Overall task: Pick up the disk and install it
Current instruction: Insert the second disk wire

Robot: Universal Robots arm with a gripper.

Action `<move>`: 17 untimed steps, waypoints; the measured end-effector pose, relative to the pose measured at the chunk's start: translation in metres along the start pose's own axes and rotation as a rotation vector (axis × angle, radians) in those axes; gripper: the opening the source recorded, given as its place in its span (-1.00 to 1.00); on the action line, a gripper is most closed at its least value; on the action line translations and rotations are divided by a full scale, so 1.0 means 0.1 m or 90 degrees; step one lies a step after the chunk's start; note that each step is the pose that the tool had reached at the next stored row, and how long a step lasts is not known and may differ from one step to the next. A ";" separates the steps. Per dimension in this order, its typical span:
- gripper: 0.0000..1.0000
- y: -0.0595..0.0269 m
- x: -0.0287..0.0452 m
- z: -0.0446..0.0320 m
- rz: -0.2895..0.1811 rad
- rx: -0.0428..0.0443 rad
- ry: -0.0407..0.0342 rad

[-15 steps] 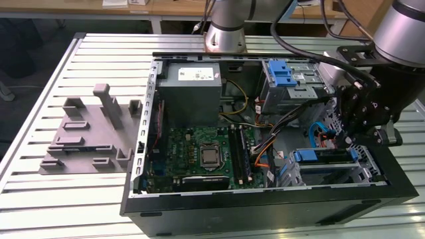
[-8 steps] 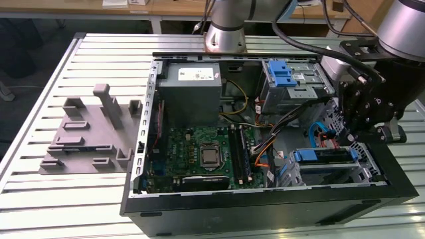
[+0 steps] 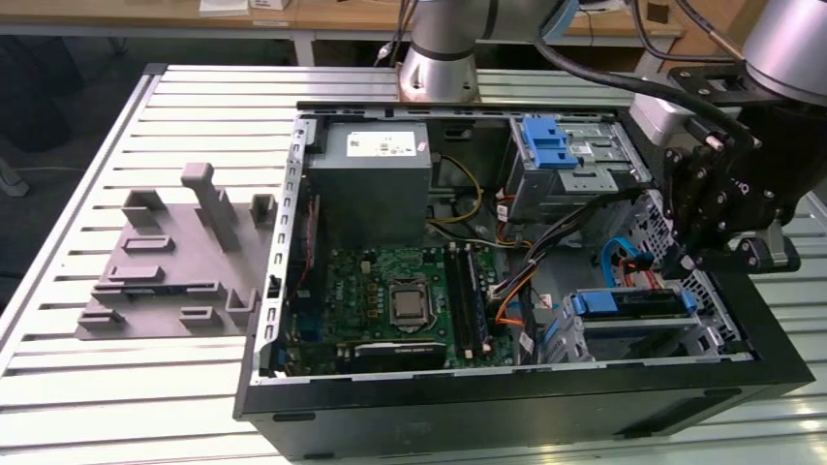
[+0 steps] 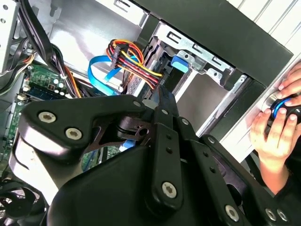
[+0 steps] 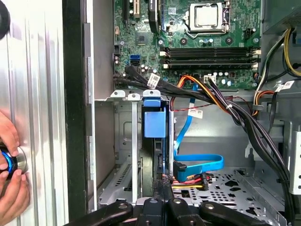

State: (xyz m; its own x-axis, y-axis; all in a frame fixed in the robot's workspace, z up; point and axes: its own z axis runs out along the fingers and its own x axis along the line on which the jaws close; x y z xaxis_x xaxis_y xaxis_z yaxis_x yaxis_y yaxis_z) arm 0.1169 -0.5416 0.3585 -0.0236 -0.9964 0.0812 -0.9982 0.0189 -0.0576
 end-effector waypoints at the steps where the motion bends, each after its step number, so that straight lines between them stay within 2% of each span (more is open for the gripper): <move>1: -0.79 0.002 0.000 -0.006 0.000 -0.0005 0.0000; 6: -0.79 0.008 0.003 -0.040 0.000 -0.0048 -0.0003; 10: -0.79 0.024 0.006 -0.062 0.000 -0.0070 -0.0036; 17: -0.79 0.069 0.008 -0.089 -0.001 -0.0138 -0.0063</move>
State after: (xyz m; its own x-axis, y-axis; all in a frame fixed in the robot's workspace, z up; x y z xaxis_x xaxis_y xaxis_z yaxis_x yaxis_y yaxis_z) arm 0.1094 -0.5415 0.3670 -0.0221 -0.9972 0.0714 -0.9992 0.0196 -0.0359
